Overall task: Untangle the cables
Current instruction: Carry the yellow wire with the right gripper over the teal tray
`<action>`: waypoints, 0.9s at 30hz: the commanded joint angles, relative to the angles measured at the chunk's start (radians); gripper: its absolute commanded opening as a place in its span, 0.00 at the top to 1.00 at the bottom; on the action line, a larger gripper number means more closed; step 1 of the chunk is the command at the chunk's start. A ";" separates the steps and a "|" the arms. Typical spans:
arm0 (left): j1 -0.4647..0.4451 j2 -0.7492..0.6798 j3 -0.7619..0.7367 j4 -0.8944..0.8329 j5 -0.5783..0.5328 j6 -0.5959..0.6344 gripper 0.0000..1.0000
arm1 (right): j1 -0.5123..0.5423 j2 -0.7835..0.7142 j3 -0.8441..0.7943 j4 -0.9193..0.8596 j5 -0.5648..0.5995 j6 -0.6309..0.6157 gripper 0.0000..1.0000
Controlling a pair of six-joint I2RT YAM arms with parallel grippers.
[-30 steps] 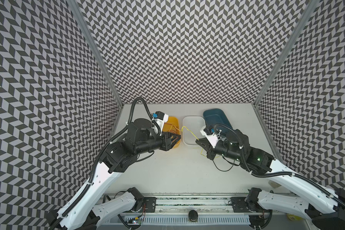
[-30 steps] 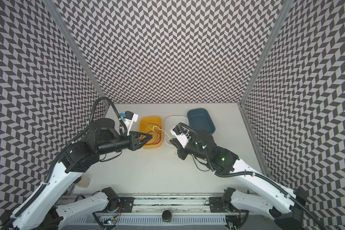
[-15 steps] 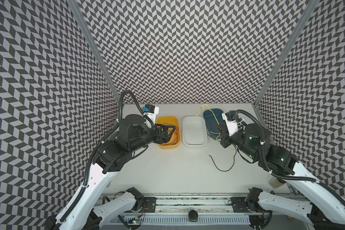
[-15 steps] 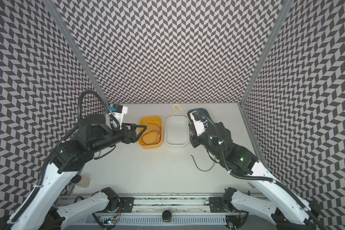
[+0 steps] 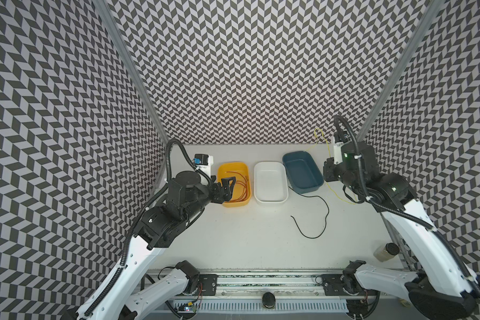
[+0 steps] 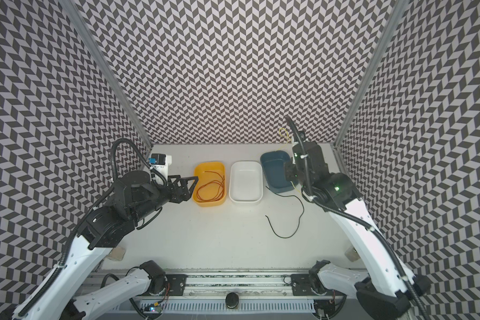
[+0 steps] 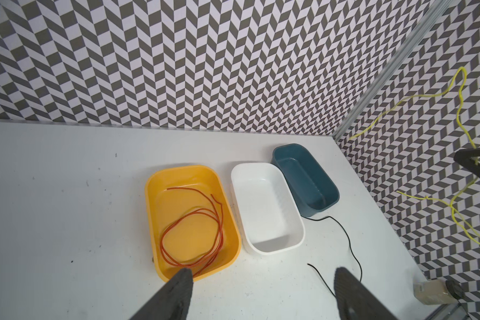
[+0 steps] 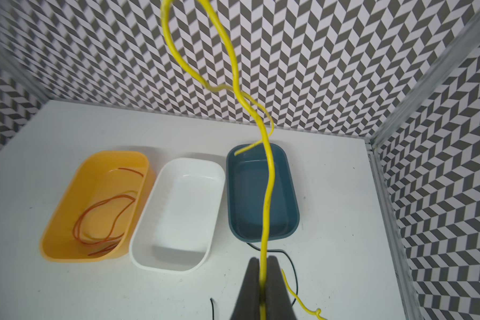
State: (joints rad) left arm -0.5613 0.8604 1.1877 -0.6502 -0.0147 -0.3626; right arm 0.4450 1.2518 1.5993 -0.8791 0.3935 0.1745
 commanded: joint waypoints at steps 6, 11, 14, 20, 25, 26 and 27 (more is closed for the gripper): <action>0.006 -0.006 -0.083 0.101 -0.018 -0.001 0.19 | -0.057 0.303 0.215 -0.247 -0.065 0.039 1.00; 0.009 0.000 -0.118 0.128 0.012 -0.002 0.20 | -0.071 0.454 0.307 -0.288 -0.079 0.025 1.00; 0.014 0.000 -0.134 0.137 0.028 -0.006 0.20 | -0.079 0.555 0.400 -0.337 -0.083 0.019 1.00; 0.019 0.000 -0.158 0.146 0.048 -0.007 0.20 | -0.096 0.761 0.636 -0.445 -0.072 0.005 1.00; 0.019 -0.006 -0.176 0.153 0.056 -0.010 0.21 | -0.129 0.892 0.743 -0.504 -0.082 -0.009 1.00; 0.020 -0.004 -0.176 0.150 0.056 -0.010 0.21 | -0.135 0.907 0.750 -0.497 -0.092 -0.014 1.00; 0.020 -0.002 -0.177 0.152 0.059 -0.012 0.21 | -0.138 0.917 0.758 -0.491 -0.094 -0.013 1.00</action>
State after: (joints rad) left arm -0.5484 0.8658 1.0210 -0.5213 0.0341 -0.3672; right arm 0.3229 2.1407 2.3215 -1.3094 0.3096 0.1719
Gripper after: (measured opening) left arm 0.795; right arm 0.048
